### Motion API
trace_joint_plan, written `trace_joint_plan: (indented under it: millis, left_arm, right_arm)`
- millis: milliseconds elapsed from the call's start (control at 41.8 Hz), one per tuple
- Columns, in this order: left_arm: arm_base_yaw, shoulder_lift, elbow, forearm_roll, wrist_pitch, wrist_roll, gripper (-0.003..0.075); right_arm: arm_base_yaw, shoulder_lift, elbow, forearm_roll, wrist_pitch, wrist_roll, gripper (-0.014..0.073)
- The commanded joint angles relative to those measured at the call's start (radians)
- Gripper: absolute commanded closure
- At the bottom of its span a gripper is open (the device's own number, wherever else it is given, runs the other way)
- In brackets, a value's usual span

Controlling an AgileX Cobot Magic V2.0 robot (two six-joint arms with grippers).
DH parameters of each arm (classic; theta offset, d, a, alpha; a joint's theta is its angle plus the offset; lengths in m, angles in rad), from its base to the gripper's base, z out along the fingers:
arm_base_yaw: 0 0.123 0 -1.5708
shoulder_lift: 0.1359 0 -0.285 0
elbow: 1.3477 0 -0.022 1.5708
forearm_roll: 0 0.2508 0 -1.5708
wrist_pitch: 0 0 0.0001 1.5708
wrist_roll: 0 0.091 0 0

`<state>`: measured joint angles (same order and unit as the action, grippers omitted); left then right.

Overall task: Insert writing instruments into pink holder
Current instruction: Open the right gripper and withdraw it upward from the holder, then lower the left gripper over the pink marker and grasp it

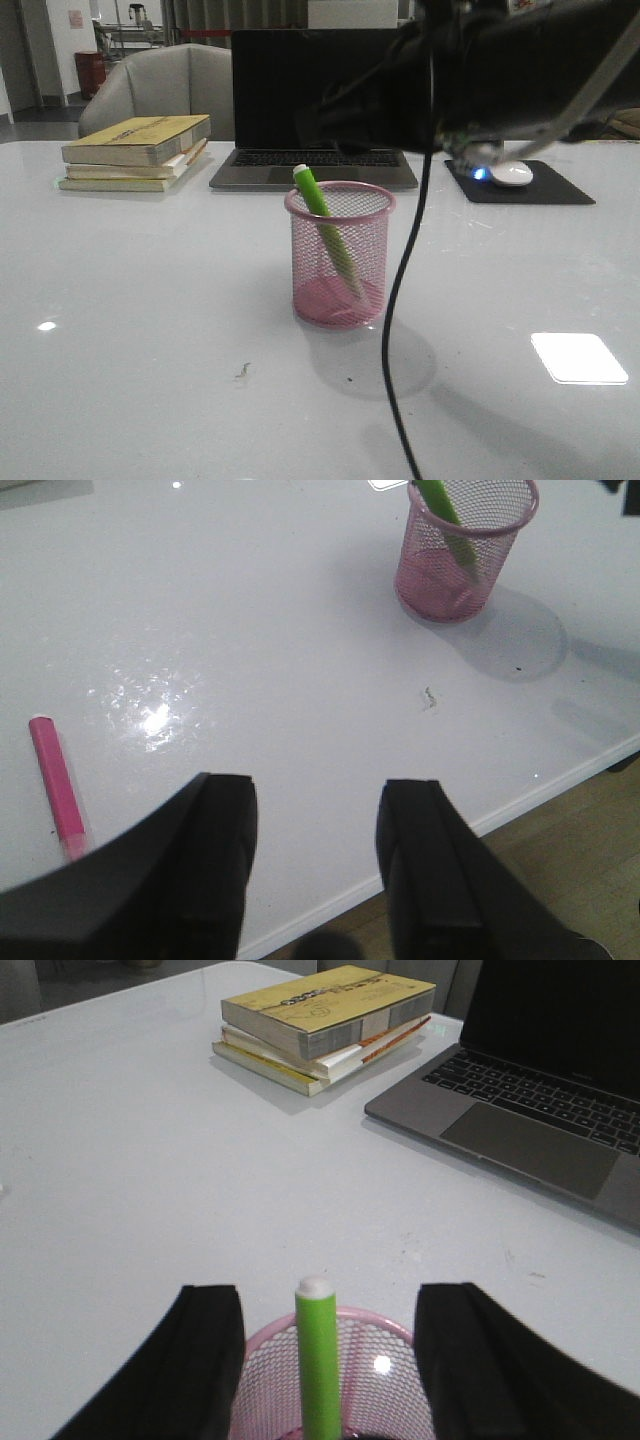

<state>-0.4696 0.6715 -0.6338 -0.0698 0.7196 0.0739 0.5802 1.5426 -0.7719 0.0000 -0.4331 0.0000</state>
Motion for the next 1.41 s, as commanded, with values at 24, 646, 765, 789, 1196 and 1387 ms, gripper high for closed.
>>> trace_joint_plan:
  millis: [24,646,765,789,1196,1387]
  left_arm:
    - [-0.008,0.006,-0.035,-0.005,-0.068,0.001,0.0370]
    - [0.204,0.252,-0.078,0.124,0.071,-0.147,0.0210]
    - [0.296,0.378,-0.115,0.124,0.057,-0.147,0.0210]
    - [0.310,0.408,-0.123,0.124,0.054,-0.147,0.0210]
    - [0.438,0.845,-0.352,0.105,-0.016,-0.147,0.0210]
    - [0.439,1.019,-0.473,0.105,-0.016,-0.147,0.0210]
  right_arm:
    - [-0.003,-0.219,-0.087,-0.006,0.352,0.000,0.0095]
    - [-0.003,-0.779,0.080,-0.012,0.969,0.000,0.0095]
    - [-0.003,-0.795,0.088,-0.012,0.993,0.000,0.0095]
    - [-0.003,-0.795,0.088,-0.012,0.999,0.000,0.0095]
    - [-0.003,-0.795,0.088,-0.012,1.010,0.000,0.0095]
    - [-0.003,-0.795,0.088,-0.012,1.012,0.000,0.0095]
